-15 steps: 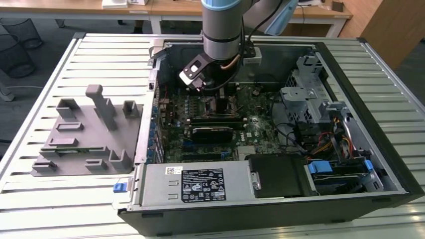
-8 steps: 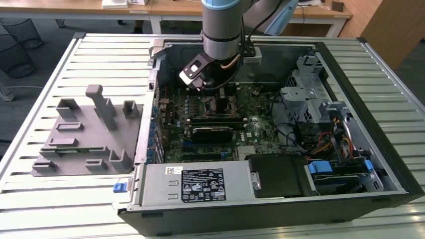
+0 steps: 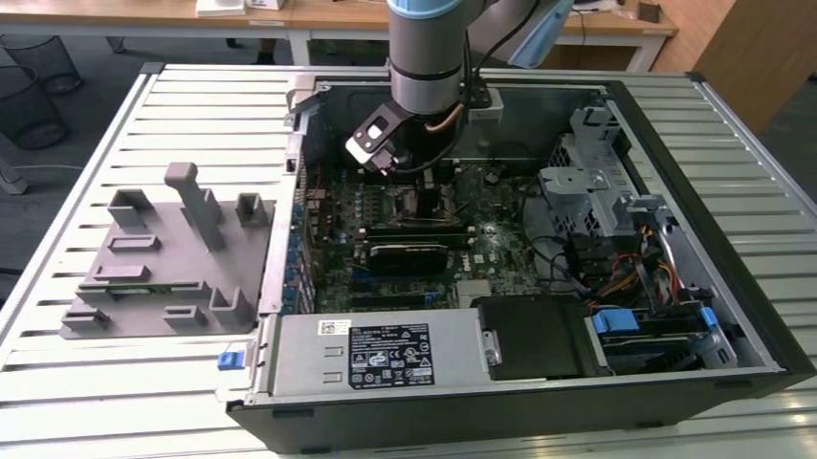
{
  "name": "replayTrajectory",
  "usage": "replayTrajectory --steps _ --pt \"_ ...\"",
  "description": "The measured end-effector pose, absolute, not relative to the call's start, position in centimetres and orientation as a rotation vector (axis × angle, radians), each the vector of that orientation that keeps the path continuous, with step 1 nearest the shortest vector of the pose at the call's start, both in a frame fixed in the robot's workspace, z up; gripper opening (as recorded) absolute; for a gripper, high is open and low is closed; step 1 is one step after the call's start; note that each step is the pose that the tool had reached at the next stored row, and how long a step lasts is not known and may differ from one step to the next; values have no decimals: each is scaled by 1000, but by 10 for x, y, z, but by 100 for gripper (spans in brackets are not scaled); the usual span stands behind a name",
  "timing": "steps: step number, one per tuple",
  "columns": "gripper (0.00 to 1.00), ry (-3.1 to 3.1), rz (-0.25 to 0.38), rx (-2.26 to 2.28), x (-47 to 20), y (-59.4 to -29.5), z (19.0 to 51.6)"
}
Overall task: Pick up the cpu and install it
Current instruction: 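Place the cpu into insertion slot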
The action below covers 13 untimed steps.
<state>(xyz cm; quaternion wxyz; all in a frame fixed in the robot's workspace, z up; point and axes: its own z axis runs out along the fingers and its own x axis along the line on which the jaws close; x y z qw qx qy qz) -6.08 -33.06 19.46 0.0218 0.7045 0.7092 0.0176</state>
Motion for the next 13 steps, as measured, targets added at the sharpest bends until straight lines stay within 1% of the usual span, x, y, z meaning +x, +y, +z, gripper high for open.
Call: replayTrajectory --steps 13 --pt "53 2182 54 2198 -61 -332 194"
